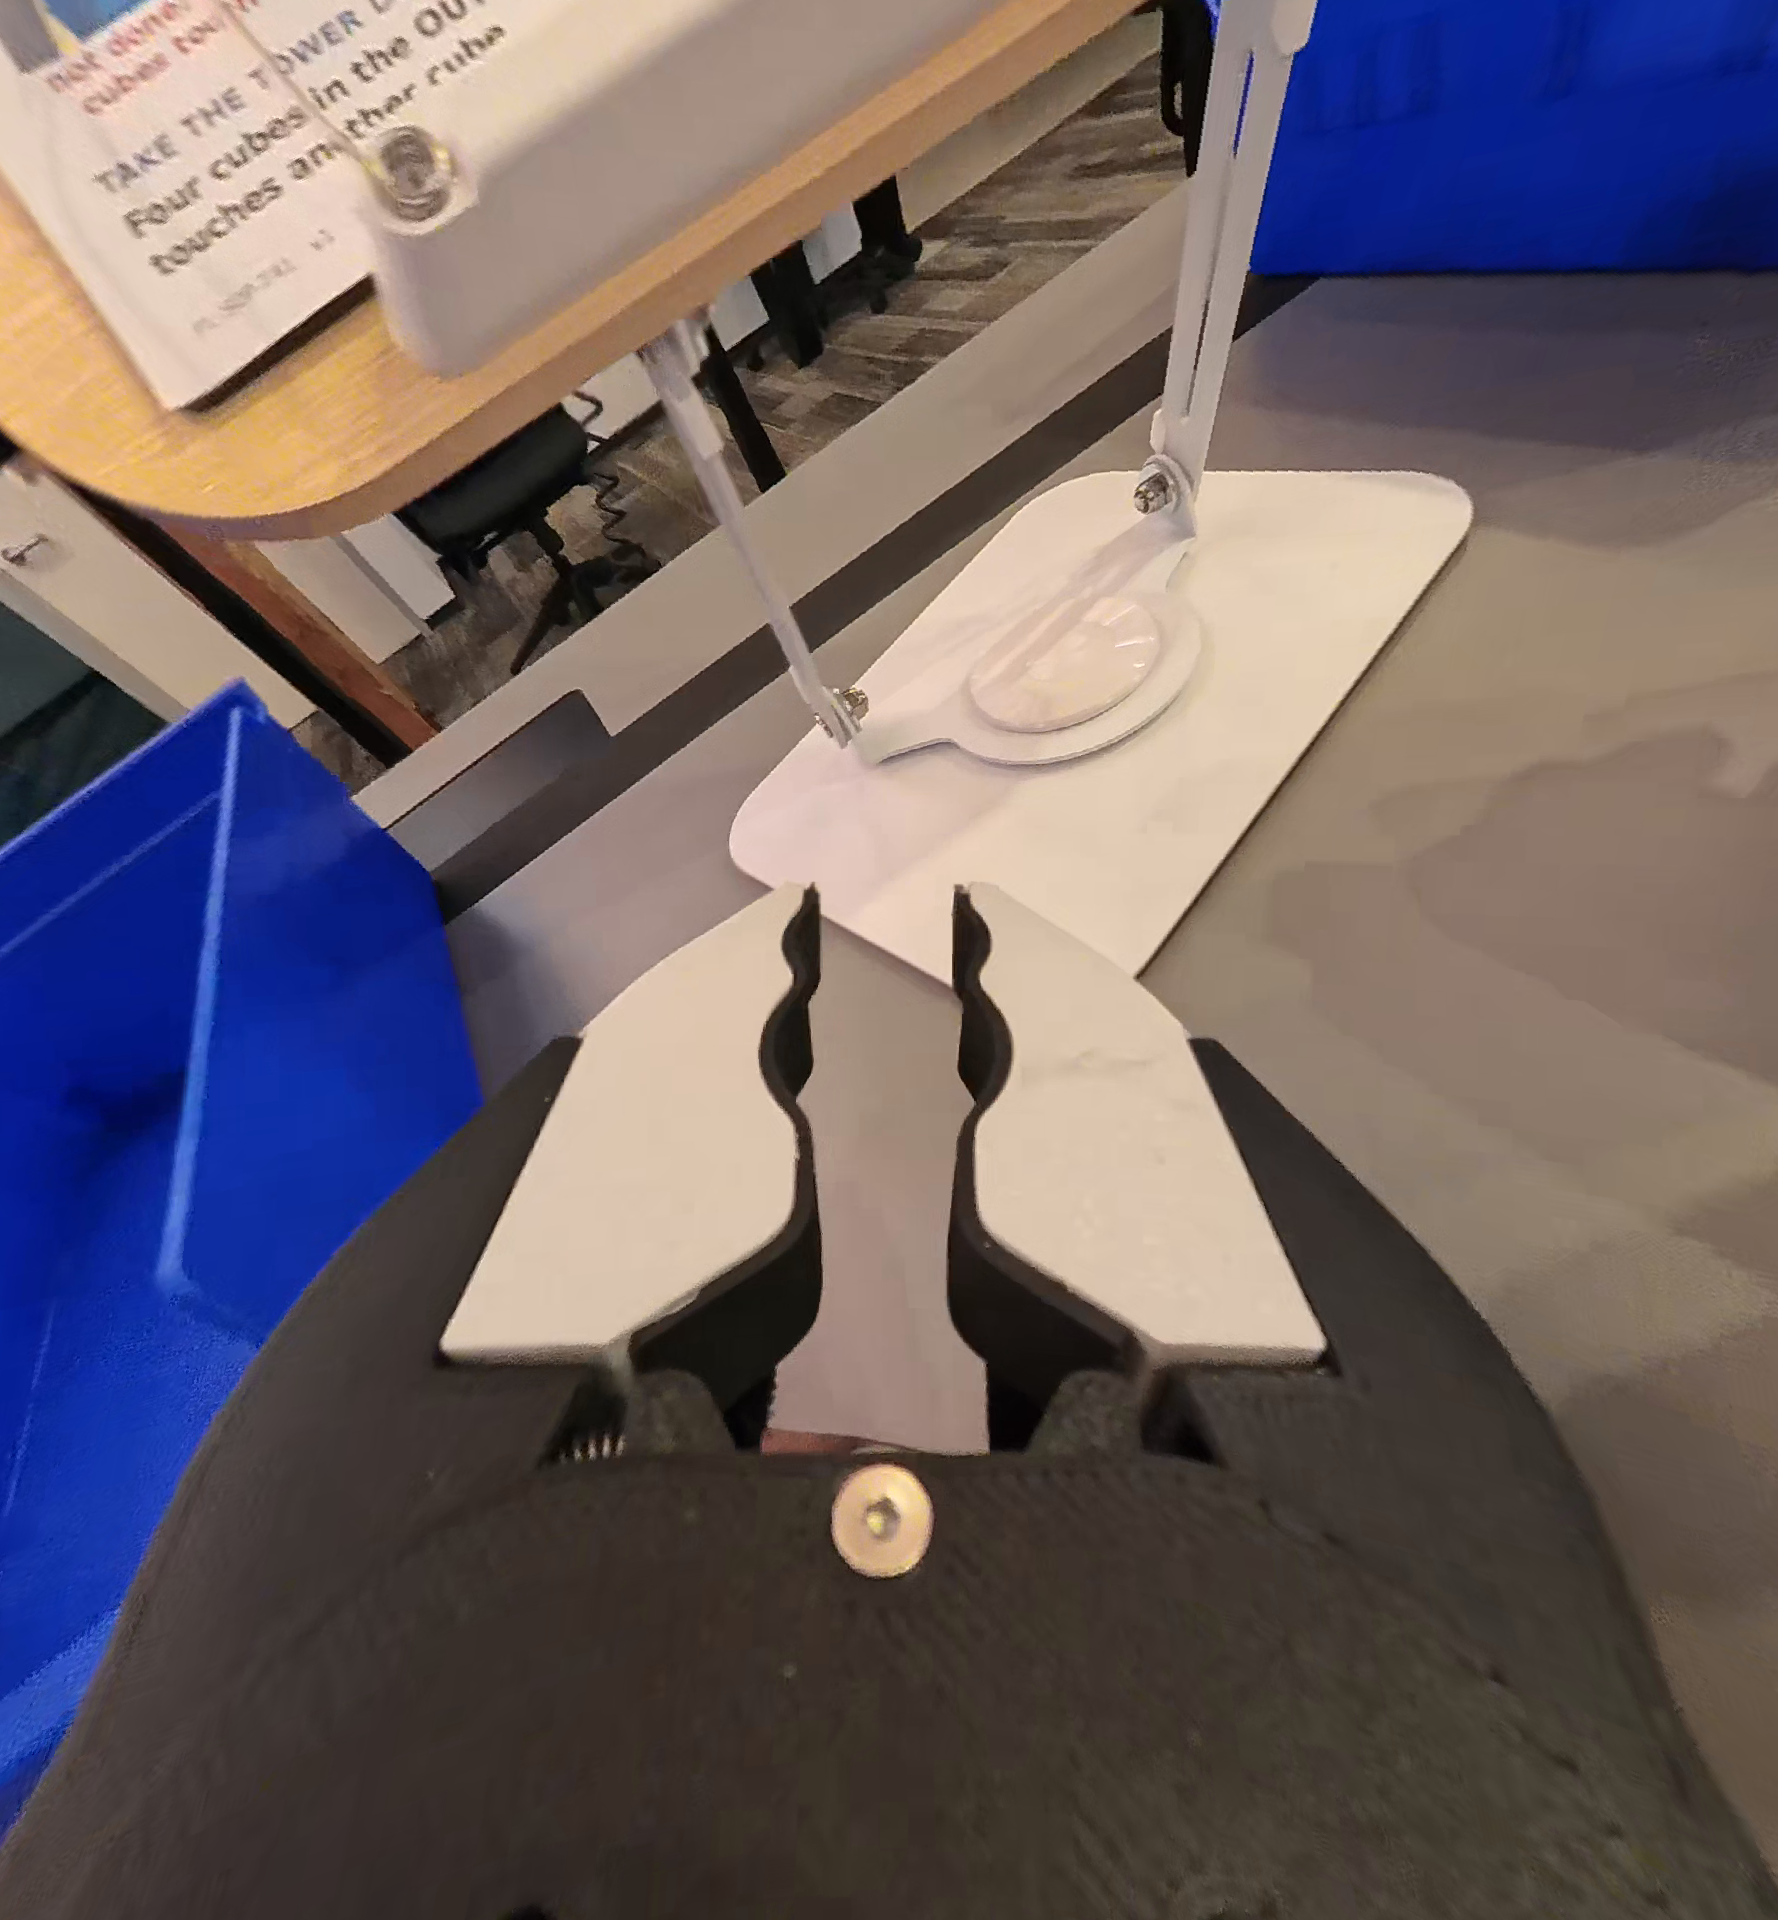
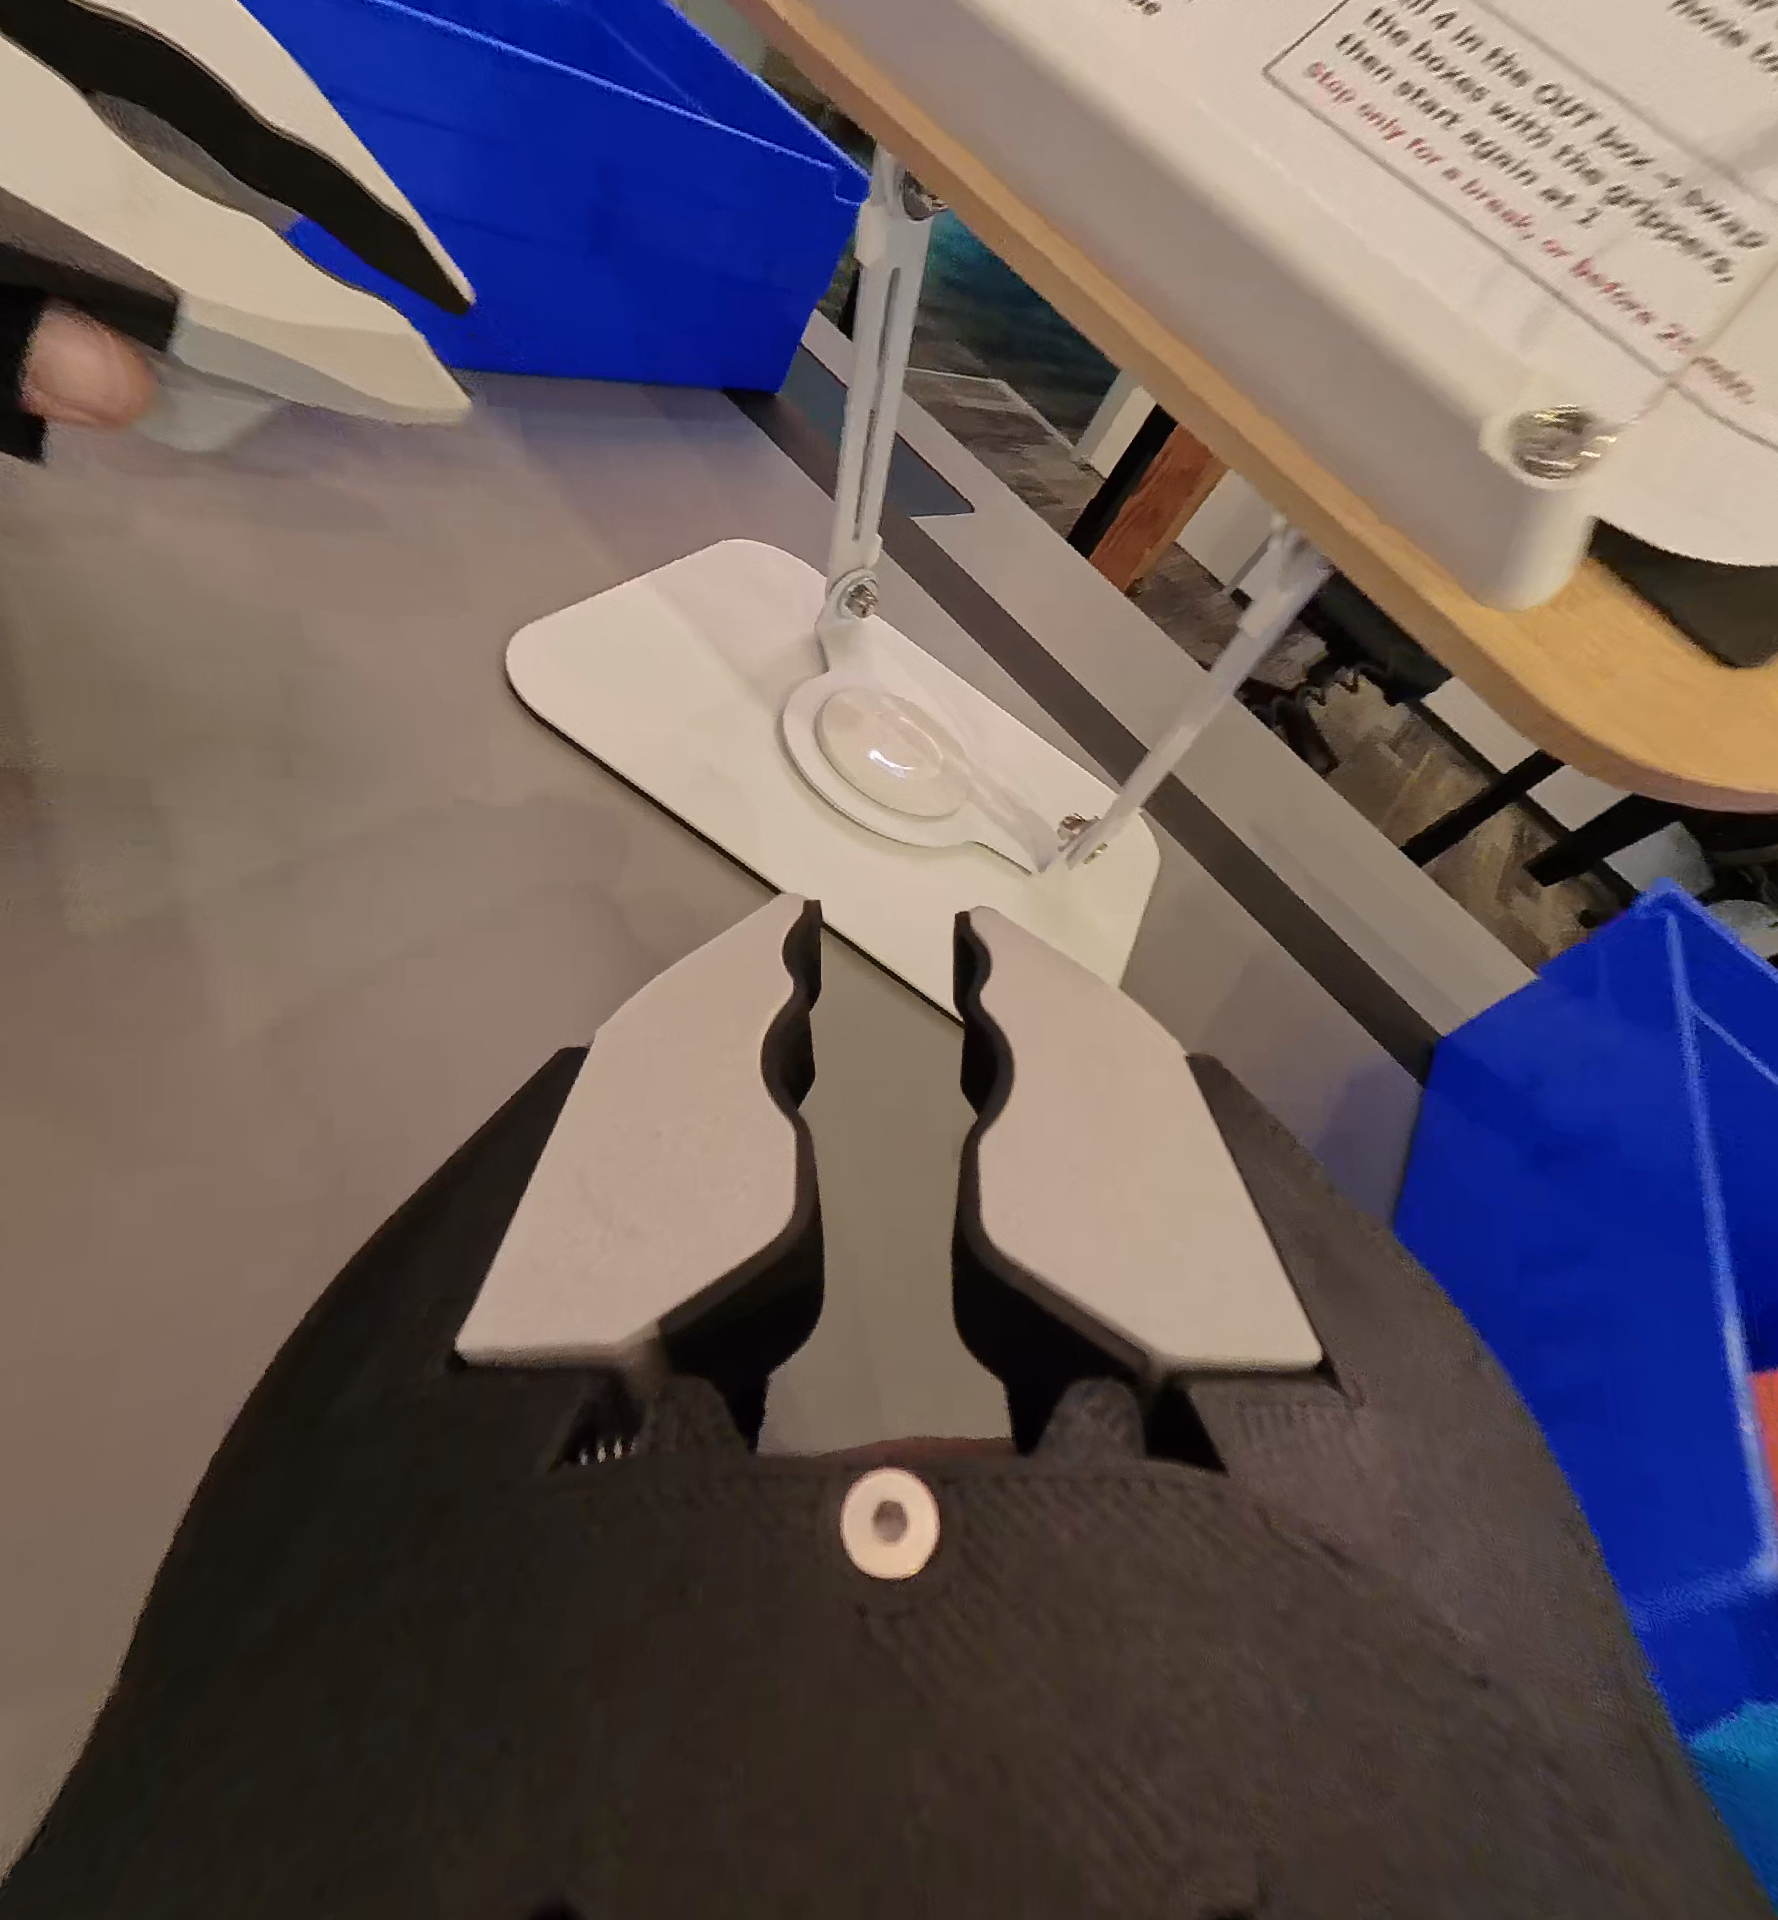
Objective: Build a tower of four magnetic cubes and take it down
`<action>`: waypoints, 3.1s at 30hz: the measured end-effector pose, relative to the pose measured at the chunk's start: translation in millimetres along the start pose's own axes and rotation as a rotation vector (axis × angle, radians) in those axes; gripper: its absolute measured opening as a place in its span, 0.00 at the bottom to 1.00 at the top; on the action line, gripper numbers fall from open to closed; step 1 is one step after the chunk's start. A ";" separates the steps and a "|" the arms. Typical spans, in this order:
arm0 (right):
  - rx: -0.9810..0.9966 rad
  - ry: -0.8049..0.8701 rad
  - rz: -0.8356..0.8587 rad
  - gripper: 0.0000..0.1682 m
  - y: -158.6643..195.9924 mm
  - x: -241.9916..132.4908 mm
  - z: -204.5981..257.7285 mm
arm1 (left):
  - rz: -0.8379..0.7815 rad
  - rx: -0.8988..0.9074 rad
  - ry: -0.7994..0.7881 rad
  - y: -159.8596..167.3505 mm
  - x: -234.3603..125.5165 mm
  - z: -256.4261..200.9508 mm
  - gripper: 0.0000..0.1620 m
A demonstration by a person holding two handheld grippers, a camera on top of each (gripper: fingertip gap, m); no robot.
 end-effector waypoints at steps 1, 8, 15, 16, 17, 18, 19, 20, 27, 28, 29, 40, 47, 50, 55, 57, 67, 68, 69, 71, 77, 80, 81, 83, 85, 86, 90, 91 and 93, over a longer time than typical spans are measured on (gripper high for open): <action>0.002 0.010 -0.001 0.16 1.2 -5.3 -3.3 | -0.004 0.001 -0.007 1.0 -4.9 1.6 0.15; -0.007 0.163 -0.066 0.22 6.4 -41.4 -38.2 | -0.005 0.021 -0.083 14.4 -29.2 19.1 0.17; 0.098 0.275 -0.043 0.24 26.7 -63.4 -89.4 | -0.009 -0.030 -0.179 29.5 -47.6 50.0 0.18; 0.105 0.281 -0.032 0.25 29.7 -65.1 -94.9 | -0.014 -0.037 -0.194 30.5 -49.6 54.8 0.18; 0.102 0.291 -0.018 0.25 33.2 -66.5 -100.0 | -0.014 -0.039 -0.210 31.7 -51.1 59.5 0.18; 0.097 0.301 0.000 0.25 36.7 -67.6 -105.1 | -0.009 -0.036 -0.228 33.3 -52.0 63.7 0.19; 0.101 0.300 0.023 0.25 40.6 -67.8 -109.5 | -0.003 -0.030 -0.240 35.0 -52.6 67.0 0.19; 0.114 0.291 0.046 0.26 45.0 -67.0 -112.9 | 0.005 -0.019 -0.248 36.9 -52.6 69.8 0.19; 0.141 0.247 0.157 0.24 63.5 -49.0 -113.4 | 0.099 -0.046 -0.279 56.5 -44.9 86.0 0.24; 0.141 0.249 0.161 0.23 63.8 -47.0 -113.3 | 0.105 -0.061 -0.274 59.0 -43.8 87.4 0.25; 0.144 0.253 0.163 0.21 63.9 -45.1 -113.8 | 0.114 -0.085 -0.267 61.4 -42.4 88.9 0.25; 0.114 0.293 0.172 0.09 64.6 -35.9 -114.6 | 0.177 -0.130 -0.181 71.4 -17.8 86.4 0.20; 0.137 0.293 0.173 0.08 64.9 -37.4 -114.5 | 0.211 -0.097 -0.204 71.0 -10.5 83.1 0.07; 0.153 0.292 0.177 0.07 65.5 -40.7 -114.3 | 0.212 -0.122 -0.214 74.0 -12.8 87.2 0.06; 0.171 0.295 0.191 0.06 67.0 -52.1 -115.5 | 0.186 -0.184 -0.220 79.6 -19.4 97.3 0.03; 0.197 0.297 0.189 0.05 66.6 -56.2 -117.5 | 0.175 -0.198 -0.220 81.0 -21.9 99.8 0.03; 0.221 0.303 0.182 0.03 72.9 -68.1 -111.5 | 0.128 -0.238 -0.189 81.1 -38.0 102.9 0.02; 0.225 0.301 0.182 0.03 73.3 -70.5 -110.8 | 0.125 -0.242 -0.183 81.1 -41.0 102.6 0.02; 0.233 0.298 0.181 0.03 73.7 -72.9 -109.8 | 0.123 -0.245 -0.180 80.6 -44.1 102.2 0.02; 0.250 0.285 0.177 0.03 74.3 -78.1 -107.2 | 0.120 -0.239 -0.176 79.0 -50.0 100.8 0.02; 0.275 0.243 0.169 0.02 76.3 -97.8 -95.7 | 0.128 -0.230 -0.167 80.3 -68.4 95.2 0.02; 0.292 0.215 0.166 0.02 77.1 -109.7 -88.6 | 0.117 -0.260 -0.160 82.6 -80.5 91.5 0.02; 0.296 0.207 0.164 0.02 77.4 -113.6 -86.0 | 0.115 -0.256 -0.163 82.7 -84.8 89.8 0.02; 0.303 0.189 0.162 0.02 77.8 -121.7 -80.3 | 0.121 -0.242 -0.169 82.9 -93.7 85.8 0.02; 0.312 0.174 0.156 0.02 78.2 -130.0 -74.0 | 0.105 -0.245 -0.170 81.7 -103.0 81.2 0.02; 0.316 0.166 0.154 0.02 78.4 -134.1 -70.9 | 0.093 -0.253 -0.169 80.6 -107.8 79.5 0.02; 0.333 0.139 0.144 0.02 79.6 -151.7 -57.8 | 0.044 -0.280 -0.175 75.6 -125.9 74.9 0.03; 0.341 0.131 0.141 0.01 79.9 -156.3 -54.5 | 0.037 -0.286 -0.175 75.3 -130.0 73.5 0.03; 0.344 0.118 0.136 0.01 80.2 -165.0 -47.2 | 0.023 -0.286 -0.181 74.6 -138.5 69.9 0.03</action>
Point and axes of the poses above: each gripper's, where its closed fingertips meet, x out along the fingers, y out of its underside, z = x × y across the jaws, the point moved 8 cm from there along -x, back along the fingers, and after that the axes turned 7 degrees about x, right-handed, at the moved point
